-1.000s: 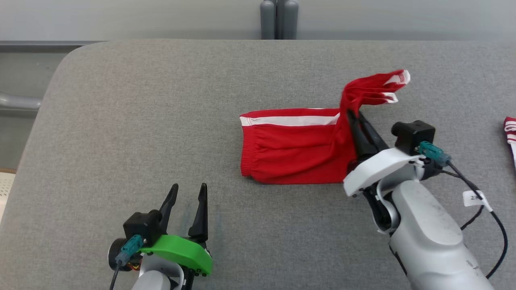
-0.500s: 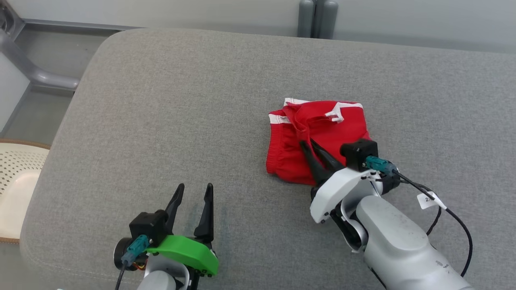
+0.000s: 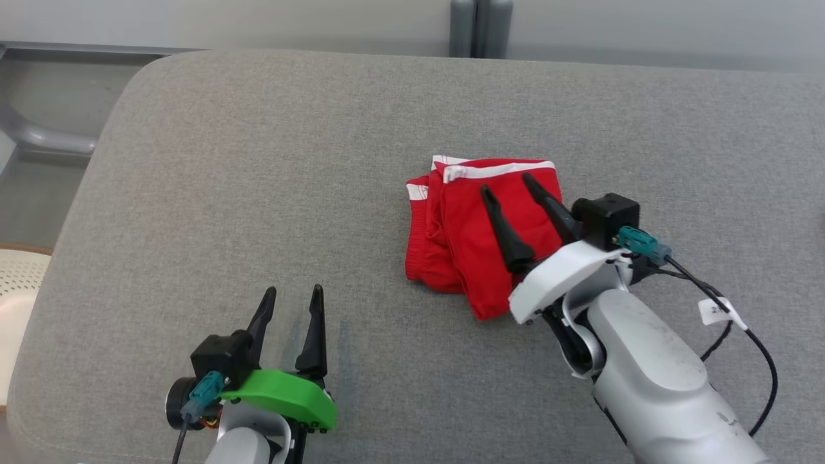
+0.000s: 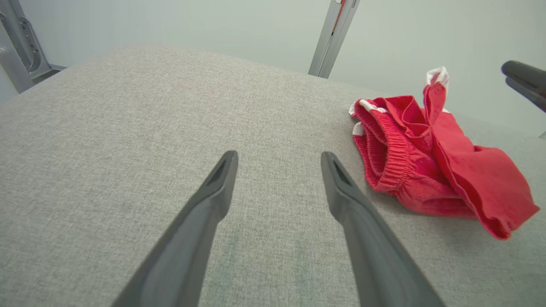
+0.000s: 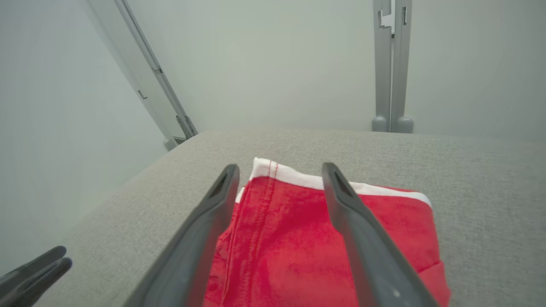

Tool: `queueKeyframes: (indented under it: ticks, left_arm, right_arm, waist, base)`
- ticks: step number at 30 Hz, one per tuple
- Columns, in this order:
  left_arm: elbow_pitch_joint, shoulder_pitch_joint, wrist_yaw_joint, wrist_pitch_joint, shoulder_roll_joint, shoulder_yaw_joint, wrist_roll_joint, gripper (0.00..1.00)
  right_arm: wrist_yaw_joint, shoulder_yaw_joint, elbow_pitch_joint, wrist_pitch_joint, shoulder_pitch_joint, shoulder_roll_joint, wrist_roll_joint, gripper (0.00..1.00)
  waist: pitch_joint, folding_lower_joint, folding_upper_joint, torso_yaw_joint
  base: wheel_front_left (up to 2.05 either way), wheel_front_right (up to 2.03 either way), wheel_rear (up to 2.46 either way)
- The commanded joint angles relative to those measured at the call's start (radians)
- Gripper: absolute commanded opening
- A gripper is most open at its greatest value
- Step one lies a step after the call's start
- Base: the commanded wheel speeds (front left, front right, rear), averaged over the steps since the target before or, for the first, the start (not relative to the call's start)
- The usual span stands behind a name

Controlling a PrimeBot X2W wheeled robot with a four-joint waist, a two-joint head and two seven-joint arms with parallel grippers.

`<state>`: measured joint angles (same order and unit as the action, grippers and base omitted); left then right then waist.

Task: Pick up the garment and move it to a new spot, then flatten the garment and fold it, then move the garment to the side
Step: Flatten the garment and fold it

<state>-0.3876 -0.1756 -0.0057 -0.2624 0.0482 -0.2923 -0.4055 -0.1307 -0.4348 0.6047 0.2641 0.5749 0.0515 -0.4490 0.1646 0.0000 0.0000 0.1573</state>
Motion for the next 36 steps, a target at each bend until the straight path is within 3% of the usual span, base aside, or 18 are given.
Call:
queueKeyframes:
  ticks: [1,7,14,25,36]
  left_arm:
    - [0.007,-0.010,0.006,-0.003,0.005,0.012,0.018,1.00]
    - [0.032,0.008,0.026,-0.003,0.005,0.052,0.071,1.00]
    - [0.050,0.053,0.044,-0.003,0.005,0.093,0.127,1.00]
    - [0.108,0.162,0.061,-0.003,0.005,0.134,0.195,1.00]
    - [0.123,0.170,0.066,-0.003,0.005,0.115,0.180,1.00]
  right_arm:
    - [0.000,0.051,-0.027,0.000,-0.036,0.005,0.037,1.00]
    - [0.000,0.302,-0.137,0.000,-0.158,0.002,0.204,1.00]
    - [0.000,0.457,-0.188,0.000,-0.300,0.000,0.257,1.00]
    - [0.000,0.471,-0.196,0.000,-0.462,0.000,0.233,1.00]
    - [0.000,0.445,-0.194,0.000,-0.456,0.000,0.221,1.00]
  waist:
    - [-0.006,0.0000,0.0000,-0.019]
    - [-0.023,0.0000,0.0000,-0.059]
    - [-0.065,0.0000,0.0000,-0.107]
    - [-0.130,0.0000,0.0000,-0.182]
    - [-0.135,0.0000,0.0000,-0.183]
  base:
    - [0.00,0.00,0.00]
    - [0.00,0.00,0.00]
    - [0.00,0.00,0.00]
    - [0.00,0.00,0.00]
    - [0.00,0.00,0.00]
